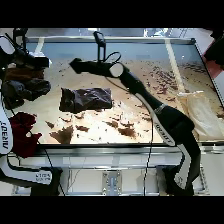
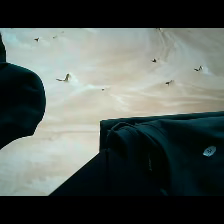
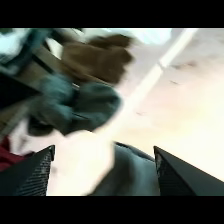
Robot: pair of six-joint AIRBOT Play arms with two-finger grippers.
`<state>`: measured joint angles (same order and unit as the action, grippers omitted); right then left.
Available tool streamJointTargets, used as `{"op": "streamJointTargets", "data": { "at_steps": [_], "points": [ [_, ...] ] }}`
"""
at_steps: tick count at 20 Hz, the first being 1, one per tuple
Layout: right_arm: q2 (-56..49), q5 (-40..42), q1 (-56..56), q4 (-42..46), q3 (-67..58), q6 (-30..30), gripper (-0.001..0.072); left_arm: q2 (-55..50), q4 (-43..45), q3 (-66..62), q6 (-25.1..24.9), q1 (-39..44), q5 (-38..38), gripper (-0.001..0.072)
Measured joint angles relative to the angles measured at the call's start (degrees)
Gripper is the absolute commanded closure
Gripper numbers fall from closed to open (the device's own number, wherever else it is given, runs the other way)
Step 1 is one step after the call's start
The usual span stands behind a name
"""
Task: Fold the shirts.
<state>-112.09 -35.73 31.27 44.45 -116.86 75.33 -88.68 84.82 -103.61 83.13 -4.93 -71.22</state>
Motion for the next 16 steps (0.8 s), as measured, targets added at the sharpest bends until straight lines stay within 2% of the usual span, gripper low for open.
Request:
{"op": "streamJointTargets", "data": {
  "at_steps": [2,3,6,10,16],
  "points": [
    [0.0,-6.0,-5.7,4.1,1.1,2.4,0.0019,0.0,0.0,0.4,0.0,-0.1,-0.1,0.0694],
    [-0.2,-8.6,-8.1,5.3,1.7,3.8,0.0054,0.0,0.0,0.5,0.0,-0.1,-0.2,0.0694],
    [-3.4,-17.8,-14.8,6.0,2.7,6.2,0.0057,0.0,0.0,0.7,0.0,-0.1,-0.2,0.0694],
    [-10.0,-29.2,-19.2,-0.5,3.2,4.6,0.0054,0.0,0.0,0.7,0.0,-0.1,-0.2,0.0694],
    [-16.3,-35.9,-17.5,-8.2,3.3,1.6,0.0055,0.0,0.0,0.7,0.0,-0.1,-0.2,0.0694]
  ]
}}
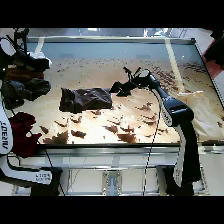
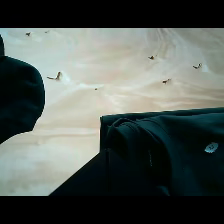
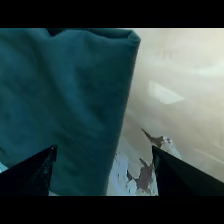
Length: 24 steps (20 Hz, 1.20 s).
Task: Fold the shirts.
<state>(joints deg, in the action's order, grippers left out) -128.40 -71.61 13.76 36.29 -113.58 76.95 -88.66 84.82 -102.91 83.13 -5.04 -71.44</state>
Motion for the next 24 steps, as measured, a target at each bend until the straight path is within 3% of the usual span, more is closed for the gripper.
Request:
{"op": "streamJointTargets", "data": {
  "at_steps": [4,5,7,8,15,24],
  "points": [
    [-1.3,-0.4,3.2,-3.3,-0.1,-1.4,0.0062,0.0,0.0,0.0,0.0,0.0,0.0,0.0694],
    [-1.4,-0.3,4.0,-4.6,0.0,-1.9,0.0128,0.0,0.0,0.0,0.0,0.0,0.0,0.0694],
    [-1.6,0.4,5.6,-8.0,-0.2,-3.0,0.0426,0.0,0.0,0.0,0.0,0.0,0.0,0.0694],
    [-1.6,0.6,6.3,-9.7,-0.5,-3.3,0.0686,0.0,0.0,0.0,0.0,0.0,0.0,0.0694],
    [1.7,0.6,3.5,-12.0,-3.8,-4.3,0.0695,0.0,0.0,0.0,0.0,-0.1,0.0,0.0694],
    [20.6,-3.1,-23.5,0.8,-4.4,0.7,0.0696,0.0,0.0,0.0,0.0,-0.1,0.0,0.0694]
  ]
}}
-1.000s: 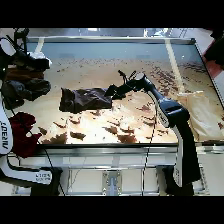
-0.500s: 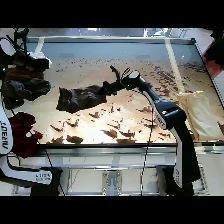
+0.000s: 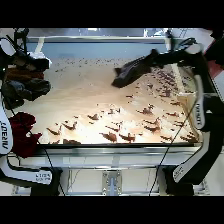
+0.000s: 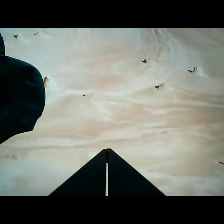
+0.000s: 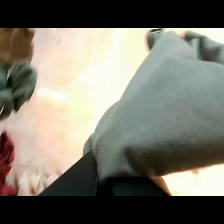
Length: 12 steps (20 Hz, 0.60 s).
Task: Fold the shirts.
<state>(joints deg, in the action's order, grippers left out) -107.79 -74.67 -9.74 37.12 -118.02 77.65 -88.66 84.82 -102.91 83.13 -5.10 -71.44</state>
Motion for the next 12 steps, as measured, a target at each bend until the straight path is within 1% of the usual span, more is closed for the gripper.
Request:
{"op": "streamJointTargets", "data": {
  "at_steps": [4,7,12],
  "points": [
    [5.2,-3.0,-13.9,4.7,0.0,2.4,0.0696,0.0,0.0,0.0,0.0,0.0,0.0,0.0694],
    [7.8,-5.2,-22.2,7.7,0.2,3.3,0.0696,0.0,0.0,0.0,0.0,0.0,0.0,0.0694],
    [13.4,-11.1,-31.9,15.9,0.6,3.8,0.0697,0.0,0.0,0.0,1.2,0.3,0.0,0.0694]
  ]
}}
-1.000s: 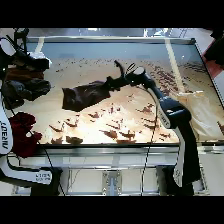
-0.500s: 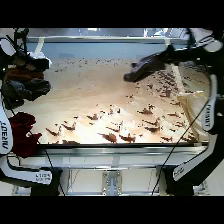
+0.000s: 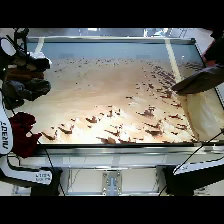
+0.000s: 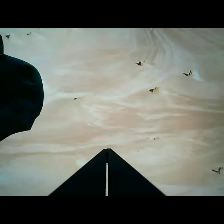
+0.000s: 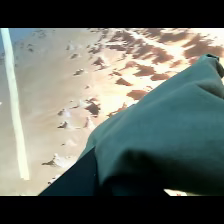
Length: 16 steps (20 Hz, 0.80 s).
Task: Fold the shirts.
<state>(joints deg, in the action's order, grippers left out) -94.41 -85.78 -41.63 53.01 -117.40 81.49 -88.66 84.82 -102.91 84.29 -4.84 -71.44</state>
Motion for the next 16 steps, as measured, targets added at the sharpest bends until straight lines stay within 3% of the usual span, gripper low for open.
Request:
{"op": "streamJointTargets", "data": {
  "at_steps": [4,8,14,16],
  "points": [
    [6.3,-4.8,-5.2,7.6,4.8,-0.4,0.0696,0.0,0.0,0.0,0.4,0.3,0.0,0.0694],
    [12.7,-5.5,-8.2,15.2,17.5,-1.5,0.0696,0.0,0.0,0.0,0.6,0.3,0.0,0.0694],
    [22.6,4.2,-9.3,22.8,45.2,-3.3,0.0694,0.0,0.0,0.0,0.6,0.3,0.0,0.0694],
    [24.0,7.0,-9.4,24.0,51.0,-3.6,0.0615,0.0,0.0,0.0,0.6,0.3,0.0,0.0694]
  ]
}}
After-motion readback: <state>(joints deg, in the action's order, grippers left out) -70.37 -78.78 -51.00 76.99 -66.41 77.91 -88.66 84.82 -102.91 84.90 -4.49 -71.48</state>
